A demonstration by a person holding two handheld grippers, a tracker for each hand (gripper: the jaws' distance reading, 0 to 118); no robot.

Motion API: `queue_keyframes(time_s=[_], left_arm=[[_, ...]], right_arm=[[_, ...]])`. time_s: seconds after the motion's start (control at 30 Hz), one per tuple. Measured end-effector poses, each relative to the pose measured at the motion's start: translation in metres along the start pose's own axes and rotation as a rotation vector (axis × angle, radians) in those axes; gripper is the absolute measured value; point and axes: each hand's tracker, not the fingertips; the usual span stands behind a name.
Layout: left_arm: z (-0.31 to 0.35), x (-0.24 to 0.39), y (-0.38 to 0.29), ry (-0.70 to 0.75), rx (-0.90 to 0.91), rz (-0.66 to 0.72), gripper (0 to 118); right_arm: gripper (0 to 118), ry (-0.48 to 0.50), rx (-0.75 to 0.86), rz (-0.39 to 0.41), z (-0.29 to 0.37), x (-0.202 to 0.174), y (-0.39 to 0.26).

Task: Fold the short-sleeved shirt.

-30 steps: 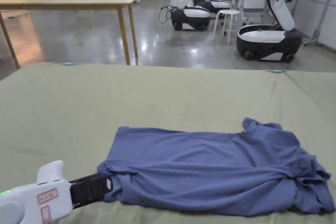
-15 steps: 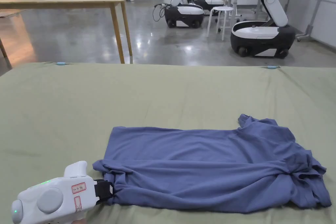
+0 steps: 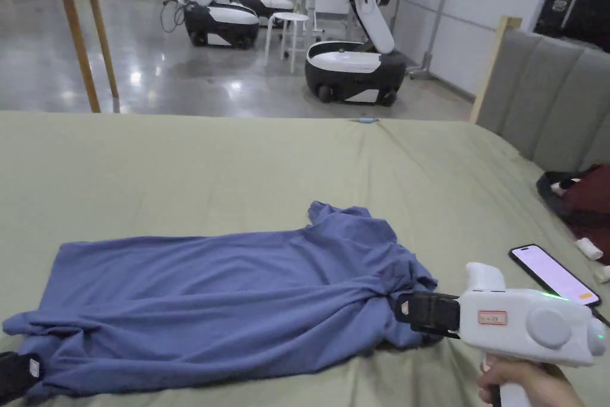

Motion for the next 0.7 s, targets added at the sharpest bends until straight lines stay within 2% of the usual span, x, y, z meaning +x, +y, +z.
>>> queue_keyframes(time_s=[0.17,0.23,0.27,0.33,0.43,0.47,0.5,0.53,0.57,0.63,0.7], left_arm=[[-0.002,0.007,0.0,0.021,-0.004,-0.03,4],[-0.002,0.008,0.0,0.023,-0.007,-0.032,4],[-0.002,0.009,0.0,0.023,-0.007,-0.031,4],[-0.001,0.01,-0.001,0.024,-0.006,-0.031,4],[-0.003,0.009,-0.001,0.024,-0.007,-0.028,4],[-0.003,0.01,-0.002,0.026,-0.009,-0.029,4],[-0.004,0.01,-0.002,0.029,-0.01,-0.032,4],[-0.003,0.01,-0.002,0.03,-0.01,-0.034,4],[-0.003,0.01,-0.002,0.031,-0.01,-0.035,4],[0.0,0.009,-0.002,0.027,-0.006,-0.036,4],[0.004,0.008,0.0,0.02,-0.001,-0.038,4]], right_arm=[[96,-0.078,-0.05,-0.021,-0.028,0.013,0.001],[87,-0.139,-0.077,0.016,-0.032,0.007,-0.001],[79,-0.151,-0.057,0.055,-0.029,0.0,-0.002],[51,-0.166,-0.047,0.126,-0.026,-0.011,-0.004],[33,-0.165,-0.073,0.216,-0.028,-0.026,-0.009],[17,-0.196,-0.081,0.252,-0.03,-0.031,-0.011],[11,-0.193,-0.086,0.282,-0.032,-0.033,-0.011],[10,-0.118,-0.093,0.251,-0.034,-0.034,-0.012],[10,-0.145,-0.094,0.249,-0.035,-0.039,-0.013],[9,-0.195,-0.106,0.345,-0.037,-0.045,-0.011],[9,-0.174,-0.102,0.299,-0.032,-0.04,-0.008]])
